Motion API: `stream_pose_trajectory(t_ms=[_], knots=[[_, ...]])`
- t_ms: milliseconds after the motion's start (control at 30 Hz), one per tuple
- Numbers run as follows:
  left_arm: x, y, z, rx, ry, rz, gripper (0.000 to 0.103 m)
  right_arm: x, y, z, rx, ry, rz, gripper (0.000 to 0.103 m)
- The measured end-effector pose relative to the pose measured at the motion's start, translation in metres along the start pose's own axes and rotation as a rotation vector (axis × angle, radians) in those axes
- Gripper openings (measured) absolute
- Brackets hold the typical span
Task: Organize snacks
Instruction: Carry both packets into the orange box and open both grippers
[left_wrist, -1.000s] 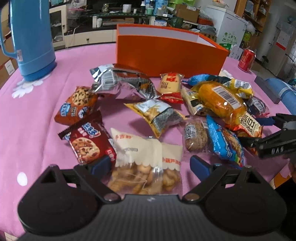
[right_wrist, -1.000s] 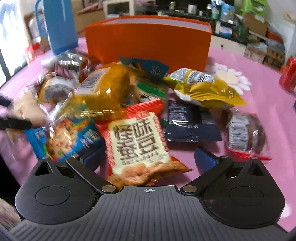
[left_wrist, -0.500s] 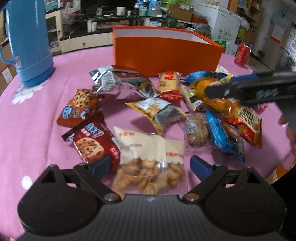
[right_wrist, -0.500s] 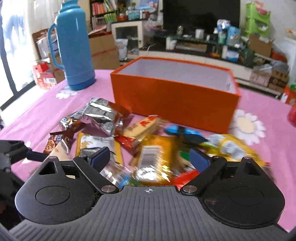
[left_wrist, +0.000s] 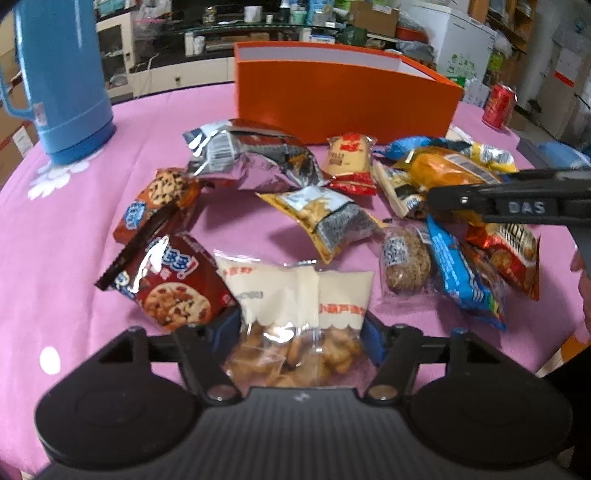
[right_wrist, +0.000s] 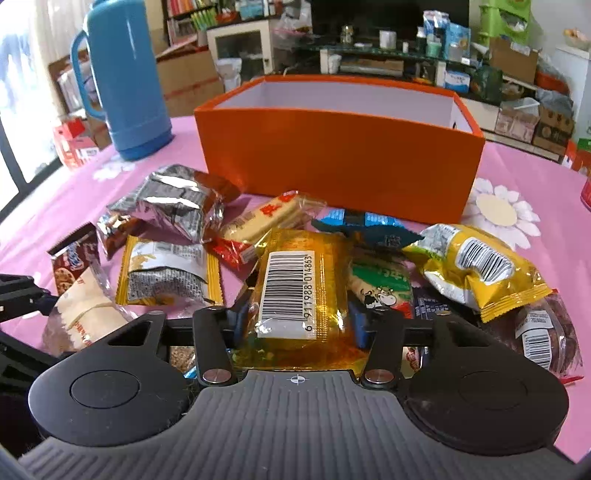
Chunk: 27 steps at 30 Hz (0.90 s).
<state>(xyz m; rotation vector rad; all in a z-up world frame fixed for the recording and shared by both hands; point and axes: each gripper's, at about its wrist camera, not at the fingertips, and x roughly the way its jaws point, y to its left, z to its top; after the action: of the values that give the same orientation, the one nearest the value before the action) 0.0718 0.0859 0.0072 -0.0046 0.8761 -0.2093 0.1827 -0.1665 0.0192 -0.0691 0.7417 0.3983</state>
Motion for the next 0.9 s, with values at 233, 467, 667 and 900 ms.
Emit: stream_pose_trajectory(t_ms=[233,467,667,900], knots=[[-0.028,0.013,0.01,-0.132,-0.075,-0.054,0.063,-0.038,-0.003,0.007,0.012,-0.123,0.027,0.029],[-0.01,0.004,0.005,-0.101,0.014,-0.018,0.064,-0.023,-0.006,-0.002,0.011,-0.025,0.032,0.04],[-0.003,0.005,0.0,-0.072,0.023,-0.027,0.067,-0.046,0.003,-0.001,-0.115,0.006,-0.032,0.094],[-0.003,0.009,-0.001,-0.082,0.019,-0.06,0.068,-0.038,0.009,0.019,-0.209,0.163,-0.038,0.056]])
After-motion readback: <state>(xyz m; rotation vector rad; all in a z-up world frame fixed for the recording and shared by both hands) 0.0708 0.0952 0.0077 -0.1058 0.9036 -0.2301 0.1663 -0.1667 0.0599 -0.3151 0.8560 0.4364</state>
